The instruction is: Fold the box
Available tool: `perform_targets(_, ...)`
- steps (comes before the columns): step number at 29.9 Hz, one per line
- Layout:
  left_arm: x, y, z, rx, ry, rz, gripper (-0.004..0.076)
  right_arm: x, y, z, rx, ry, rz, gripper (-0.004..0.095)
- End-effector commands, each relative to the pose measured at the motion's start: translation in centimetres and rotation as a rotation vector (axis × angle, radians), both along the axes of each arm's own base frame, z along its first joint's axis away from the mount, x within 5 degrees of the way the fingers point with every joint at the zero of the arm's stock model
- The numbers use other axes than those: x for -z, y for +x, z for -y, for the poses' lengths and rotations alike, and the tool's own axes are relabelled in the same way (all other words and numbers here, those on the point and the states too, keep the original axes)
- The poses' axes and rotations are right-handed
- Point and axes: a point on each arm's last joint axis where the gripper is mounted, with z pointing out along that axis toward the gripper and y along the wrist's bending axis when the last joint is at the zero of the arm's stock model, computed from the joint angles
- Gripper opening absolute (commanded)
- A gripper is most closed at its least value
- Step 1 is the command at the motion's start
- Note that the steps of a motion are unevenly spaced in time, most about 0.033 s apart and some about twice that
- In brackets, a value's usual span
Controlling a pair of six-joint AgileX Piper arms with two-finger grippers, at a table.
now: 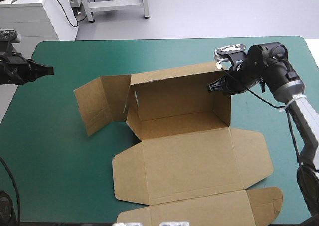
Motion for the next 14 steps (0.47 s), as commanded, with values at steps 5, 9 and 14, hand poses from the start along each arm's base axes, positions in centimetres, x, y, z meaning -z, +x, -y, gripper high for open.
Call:
perform_targets(5, 2.0, -0.3, -0.2, -0.051, -0.085, 0.001, -0.0008, -0.2, 0.7, 0.1, 0.037, 0.016, -0.013, -0.0009)
perform_targets(9, 4.3, 0.0, -0.2, -0.045, -0.114, -0.031, -0.0008, 2.5, 2.6, 0.1, 0.053, 0.016, -0.090, -0.0009)
perform_targets(14, 5.0, 0.1, -0.2, -0.055, -0.121, -0.041, -0.0008, 4.7, 5.1, -0.4, 0.054, -0.001, -0.128, -0.0009)
